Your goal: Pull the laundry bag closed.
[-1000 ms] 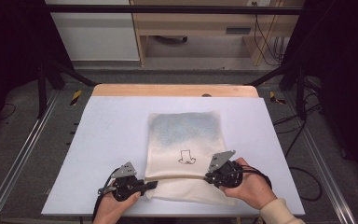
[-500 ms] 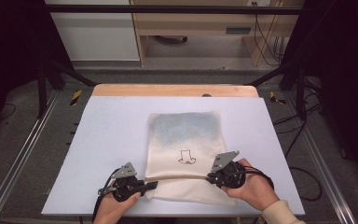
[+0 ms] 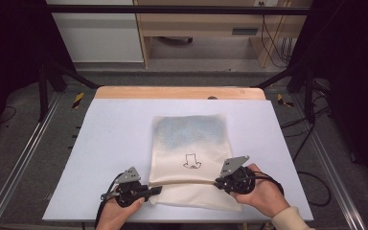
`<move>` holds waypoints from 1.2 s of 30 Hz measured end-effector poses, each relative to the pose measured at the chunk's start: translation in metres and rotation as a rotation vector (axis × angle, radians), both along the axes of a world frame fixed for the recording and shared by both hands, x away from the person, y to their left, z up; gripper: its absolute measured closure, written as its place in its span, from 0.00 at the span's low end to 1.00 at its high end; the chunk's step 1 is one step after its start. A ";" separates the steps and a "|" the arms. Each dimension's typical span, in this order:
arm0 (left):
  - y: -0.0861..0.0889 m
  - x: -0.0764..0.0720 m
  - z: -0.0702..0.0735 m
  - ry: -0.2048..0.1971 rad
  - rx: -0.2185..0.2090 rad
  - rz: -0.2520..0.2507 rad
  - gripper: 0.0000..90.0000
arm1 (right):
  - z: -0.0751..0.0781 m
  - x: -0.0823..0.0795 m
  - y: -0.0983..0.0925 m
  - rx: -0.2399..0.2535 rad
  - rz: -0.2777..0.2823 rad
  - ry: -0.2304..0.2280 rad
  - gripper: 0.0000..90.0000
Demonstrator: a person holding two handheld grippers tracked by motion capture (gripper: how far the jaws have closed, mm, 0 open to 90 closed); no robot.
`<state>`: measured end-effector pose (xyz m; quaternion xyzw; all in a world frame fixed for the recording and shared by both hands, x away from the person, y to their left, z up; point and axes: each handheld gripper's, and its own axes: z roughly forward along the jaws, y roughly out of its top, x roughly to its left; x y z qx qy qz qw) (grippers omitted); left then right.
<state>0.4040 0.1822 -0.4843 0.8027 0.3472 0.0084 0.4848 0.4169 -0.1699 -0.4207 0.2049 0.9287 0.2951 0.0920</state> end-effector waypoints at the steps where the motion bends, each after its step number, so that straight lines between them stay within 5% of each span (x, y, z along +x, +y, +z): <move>1: 0.000 0.000 0.000 -0.001 0.000 0.000 0.93 | -0.001 0.000 -0.001 0.002 0.002 -0.003 0.91; 36: 0.002 0.000 0.002 -0.007 0.003 0.002 0.93 | -0.009 -0.004 -0.026 0.004 -0.042 0.016 0.91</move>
